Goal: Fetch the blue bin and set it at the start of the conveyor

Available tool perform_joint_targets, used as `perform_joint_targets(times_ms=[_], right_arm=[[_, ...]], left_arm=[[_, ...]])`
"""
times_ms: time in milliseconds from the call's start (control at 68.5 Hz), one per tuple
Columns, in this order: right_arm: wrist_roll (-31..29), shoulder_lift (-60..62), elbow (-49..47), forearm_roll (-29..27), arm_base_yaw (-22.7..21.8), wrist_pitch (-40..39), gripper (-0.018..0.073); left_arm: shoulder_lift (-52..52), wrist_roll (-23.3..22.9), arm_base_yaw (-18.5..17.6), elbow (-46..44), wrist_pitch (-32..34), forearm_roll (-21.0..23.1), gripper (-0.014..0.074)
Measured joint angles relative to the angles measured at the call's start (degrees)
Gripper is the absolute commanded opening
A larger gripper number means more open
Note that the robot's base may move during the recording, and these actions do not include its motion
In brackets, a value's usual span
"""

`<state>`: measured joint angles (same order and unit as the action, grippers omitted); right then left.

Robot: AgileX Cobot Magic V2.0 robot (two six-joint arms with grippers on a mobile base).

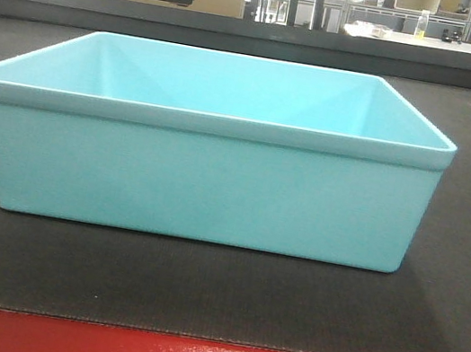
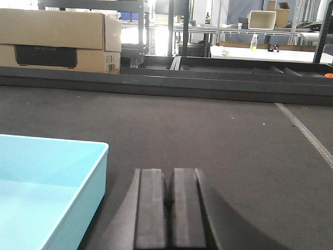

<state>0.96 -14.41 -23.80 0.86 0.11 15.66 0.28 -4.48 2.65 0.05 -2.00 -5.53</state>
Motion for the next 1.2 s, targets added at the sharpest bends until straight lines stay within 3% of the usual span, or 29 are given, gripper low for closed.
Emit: perform_joint_targets(times_ms=[540,715,875,1196], right_arm=[[0.0,0.0,0.0,0.0,-0.14,0.0,-0.0162],[-0.11,0.37,1.09,-1.93,-4.76,-0.83,-0.0162],[-1.39,4.8,8.78,-6.37,-9.77,-4.58,-0.0162],[-1.99,13.95,23.66,-7.25,-10.18,-9.51,-0.0162]], left_arm=[[0.0,0.0,0.0,0.0,0.1,0.0,-0.0111],[0.0,0.0,0.0,0.0,0.1,0.0,-0.0111],[0.0,0.0,0.0,0.0,0.1,0.0,-0.0111],[0.0,0.11,0.0,0.02,0.25,0.0,-0.0111]])
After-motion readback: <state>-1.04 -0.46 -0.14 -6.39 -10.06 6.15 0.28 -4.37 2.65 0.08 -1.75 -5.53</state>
